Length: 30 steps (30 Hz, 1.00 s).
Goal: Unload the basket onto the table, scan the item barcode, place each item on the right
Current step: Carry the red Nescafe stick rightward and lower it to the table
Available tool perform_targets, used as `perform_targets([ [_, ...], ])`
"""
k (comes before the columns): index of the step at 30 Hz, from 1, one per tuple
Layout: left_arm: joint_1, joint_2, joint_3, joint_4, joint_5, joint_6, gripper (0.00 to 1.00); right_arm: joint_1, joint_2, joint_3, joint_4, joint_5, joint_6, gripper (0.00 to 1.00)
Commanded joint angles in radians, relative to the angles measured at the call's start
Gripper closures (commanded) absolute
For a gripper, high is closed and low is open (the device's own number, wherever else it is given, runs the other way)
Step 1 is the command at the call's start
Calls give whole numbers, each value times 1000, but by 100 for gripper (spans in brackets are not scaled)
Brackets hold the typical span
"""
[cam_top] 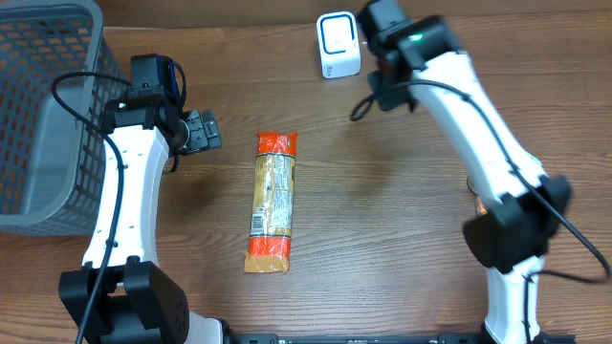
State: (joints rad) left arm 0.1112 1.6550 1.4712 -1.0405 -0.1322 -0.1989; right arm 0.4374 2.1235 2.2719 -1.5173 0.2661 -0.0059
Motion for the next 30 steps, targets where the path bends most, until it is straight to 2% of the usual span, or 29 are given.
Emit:
perform_targets([
  [1,-7,1,-6,1,-5,9,0,-33,-34,11,-73,-171,11,96],
  [8,-7,1,-6,1,-5,9,0,-57,-40,-5,-177,-294,11,96],
  [16,-7,1,-6,1,-5,9,0,-39,-101,-243,-172,-320,97,96],
  [25,-7,1,-6,1,-5,9,0,-34,-309,-726,70,-287,174,96],
  [30,-7,1,-6,1,-6,9,0,-34,-444,-917,199,-283,197,96],
])
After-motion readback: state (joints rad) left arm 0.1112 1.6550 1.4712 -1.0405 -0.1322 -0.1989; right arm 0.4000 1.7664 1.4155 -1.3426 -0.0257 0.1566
